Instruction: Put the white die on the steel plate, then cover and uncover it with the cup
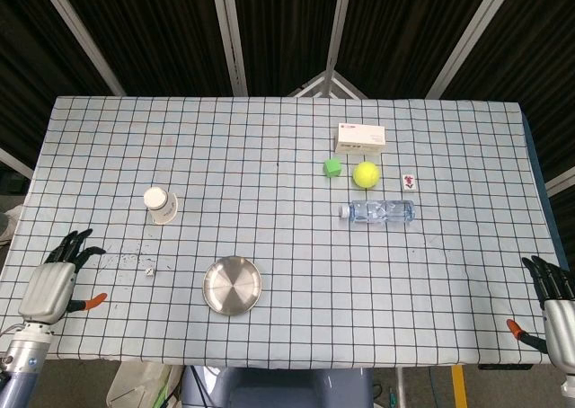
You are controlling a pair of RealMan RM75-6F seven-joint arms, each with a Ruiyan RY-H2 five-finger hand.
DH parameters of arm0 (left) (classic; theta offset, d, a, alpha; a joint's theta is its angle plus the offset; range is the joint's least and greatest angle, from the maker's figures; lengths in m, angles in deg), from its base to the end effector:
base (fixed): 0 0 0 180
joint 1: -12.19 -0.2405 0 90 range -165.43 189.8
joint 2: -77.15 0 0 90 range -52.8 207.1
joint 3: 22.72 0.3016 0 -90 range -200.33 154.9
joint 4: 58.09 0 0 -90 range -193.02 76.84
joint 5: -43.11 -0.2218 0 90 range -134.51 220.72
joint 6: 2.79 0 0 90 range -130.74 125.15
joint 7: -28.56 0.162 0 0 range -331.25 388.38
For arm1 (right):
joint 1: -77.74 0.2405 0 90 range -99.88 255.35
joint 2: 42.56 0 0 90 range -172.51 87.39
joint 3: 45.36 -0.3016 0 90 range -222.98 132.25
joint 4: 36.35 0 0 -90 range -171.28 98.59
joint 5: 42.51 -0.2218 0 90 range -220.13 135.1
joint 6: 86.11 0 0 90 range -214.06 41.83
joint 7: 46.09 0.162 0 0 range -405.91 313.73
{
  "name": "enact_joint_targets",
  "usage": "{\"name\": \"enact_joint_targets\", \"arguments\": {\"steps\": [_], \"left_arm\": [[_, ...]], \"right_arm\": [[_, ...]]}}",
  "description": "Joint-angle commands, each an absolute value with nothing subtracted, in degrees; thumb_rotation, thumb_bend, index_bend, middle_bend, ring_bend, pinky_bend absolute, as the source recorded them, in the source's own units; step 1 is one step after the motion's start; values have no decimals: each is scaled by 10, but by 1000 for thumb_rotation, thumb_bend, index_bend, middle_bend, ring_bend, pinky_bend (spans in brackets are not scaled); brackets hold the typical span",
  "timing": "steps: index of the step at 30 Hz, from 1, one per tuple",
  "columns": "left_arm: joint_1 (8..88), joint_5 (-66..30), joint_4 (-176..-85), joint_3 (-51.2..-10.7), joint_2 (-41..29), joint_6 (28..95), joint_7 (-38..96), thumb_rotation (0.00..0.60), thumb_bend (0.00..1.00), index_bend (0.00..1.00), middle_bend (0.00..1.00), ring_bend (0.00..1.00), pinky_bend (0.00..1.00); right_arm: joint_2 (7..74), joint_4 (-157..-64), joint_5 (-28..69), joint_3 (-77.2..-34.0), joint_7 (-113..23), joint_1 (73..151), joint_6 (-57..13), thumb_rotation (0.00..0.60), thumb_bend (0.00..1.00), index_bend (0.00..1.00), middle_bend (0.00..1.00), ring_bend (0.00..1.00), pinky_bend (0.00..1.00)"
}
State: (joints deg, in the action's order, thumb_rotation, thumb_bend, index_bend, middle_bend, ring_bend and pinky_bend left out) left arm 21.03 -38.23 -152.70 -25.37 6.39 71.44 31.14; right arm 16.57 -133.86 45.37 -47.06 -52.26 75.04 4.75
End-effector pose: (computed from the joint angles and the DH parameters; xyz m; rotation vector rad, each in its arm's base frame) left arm -0.3422 0.2215 0.0956 -1.4566 -1.1309 -0.8834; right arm -0.3564 -0.1517 0.2004 1.3321 -0.8314 0.7917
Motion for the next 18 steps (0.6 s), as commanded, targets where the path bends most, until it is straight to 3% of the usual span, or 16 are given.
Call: {"name": "enact_joint_targets", "arguments": {"steps": [1, 18], "left_arm": [[234, -338, -1521, -267, 59, 671, 301, 600, 158, 371, 54, 10, 185], [268, -266, -1494, -288, 7, 652, 439, 600, 158, 360, 45, 8, 185]], "right_arm": [[166, -1337, 449, -472, -524, 752, 44, 600, 42, 124, 140, 145, 159], [169, -1334, 445, -473, -527, 752, 41, 600, 42, 124, 141, 145, 158]]}}
